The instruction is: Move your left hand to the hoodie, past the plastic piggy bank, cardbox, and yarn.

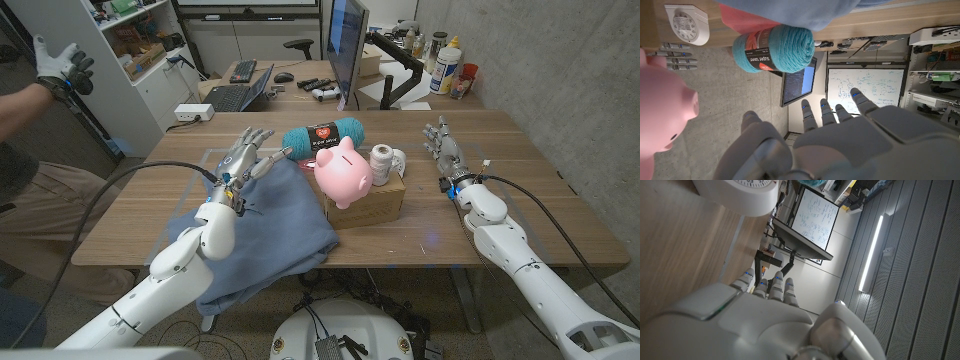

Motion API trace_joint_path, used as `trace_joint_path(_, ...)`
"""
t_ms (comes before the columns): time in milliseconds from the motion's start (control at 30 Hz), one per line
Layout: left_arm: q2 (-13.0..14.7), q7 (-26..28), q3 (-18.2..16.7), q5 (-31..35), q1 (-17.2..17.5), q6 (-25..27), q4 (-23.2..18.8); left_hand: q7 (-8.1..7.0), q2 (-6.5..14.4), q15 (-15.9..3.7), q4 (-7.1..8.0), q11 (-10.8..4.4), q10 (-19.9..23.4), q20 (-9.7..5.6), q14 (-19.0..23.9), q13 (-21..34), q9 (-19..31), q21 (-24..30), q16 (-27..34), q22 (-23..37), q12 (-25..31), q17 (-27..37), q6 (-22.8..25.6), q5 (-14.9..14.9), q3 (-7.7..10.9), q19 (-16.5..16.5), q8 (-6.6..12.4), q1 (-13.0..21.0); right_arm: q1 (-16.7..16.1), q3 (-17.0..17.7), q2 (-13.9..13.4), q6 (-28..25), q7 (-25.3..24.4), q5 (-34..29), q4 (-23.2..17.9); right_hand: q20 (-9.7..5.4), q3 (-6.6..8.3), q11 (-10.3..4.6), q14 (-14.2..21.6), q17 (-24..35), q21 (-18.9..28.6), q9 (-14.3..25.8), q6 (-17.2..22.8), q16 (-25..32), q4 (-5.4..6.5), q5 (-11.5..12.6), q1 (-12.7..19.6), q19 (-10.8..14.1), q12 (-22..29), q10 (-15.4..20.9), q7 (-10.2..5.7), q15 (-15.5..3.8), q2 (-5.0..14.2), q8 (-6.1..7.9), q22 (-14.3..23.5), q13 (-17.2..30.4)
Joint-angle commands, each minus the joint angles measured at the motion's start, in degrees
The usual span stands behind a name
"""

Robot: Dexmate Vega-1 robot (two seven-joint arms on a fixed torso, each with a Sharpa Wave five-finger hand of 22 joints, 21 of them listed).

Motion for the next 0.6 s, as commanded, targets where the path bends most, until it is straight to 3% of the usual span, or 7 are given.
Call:
trace_joint_path(33, 0.90, -0.45, -0.64, 1.11, 1.66, 1.05, -0.53, -0.03, -0.12, 0.18, -0.01, -0.14, -0.37, 0.26, -0.49, 0.23, 0.29, 0.20, -0.06, 0.11, 0.01, 0.13, -0.20, -0.07, -0.23, -0.44, 0.03, 0.45, -0.14, 0.20, 0.21, 0.56, 0.00, 0.29, 0.58, 0.17, -0.23, -0.19, -0.44, 0.05, -0.09, 0.30, 0.41, 0.46, 0.05, 0.02, -0.29, -0.29, -0.01, -0.05, 0.20, -0.08, 0.11, 0.23, 0.34, 0.24)
trace_joint_path(267, 0.72, 2.98, -1.49, 1.70, 3.70, -1.31, -0.14, 0.13, -0.12, -0.27, -0.04, -0.55, 1.17, 0.25, 0.42, 0.22, 0.28, 0.53, 0.46, 0.11, 0.67, 0.11, 1.75, -0.15, -0.24, 0.07, 0.68, 0.73, -0.04, 0.32, 0.45, 1.09, 0.32, 0.56, 1.38, 0.23, -0.24, -0.18, -0.54, 0.04, -0.12, 0.30, 0.39, 0.45, 0.08, 0.01, -0.35, -0.35, -0.08, -0.24, 0.26, -0.07, 0.15, 0.22, 0.34, 0.24)
trace_joint_path(600, 0.95, 1.48, -1.86, 3.20, 4.63, 0.31, -1.16, -0.02, -0.14, -0.36, -0.13, -0.73, 1.40, 0.16, 0.69, 0.21, 0.27, 0.65, 0.53, 0.09, 0.70, 0.09, 1.31, -0.15, -0.22, 0.41, 0.39, 1.03, -0.17, 0.55, 0.19, 1.31, 0.10, 0.32, 1.46, 0.38, -0.36, -0.14, -0.52, 0.05, -0.13, 0.30, 0.44, 0.48, 0.14, -0.03, -0.50, -0.37, -0.17, -0.50, 0.23, -0.06, 0.01, 0.23, 0.34, 0.24)
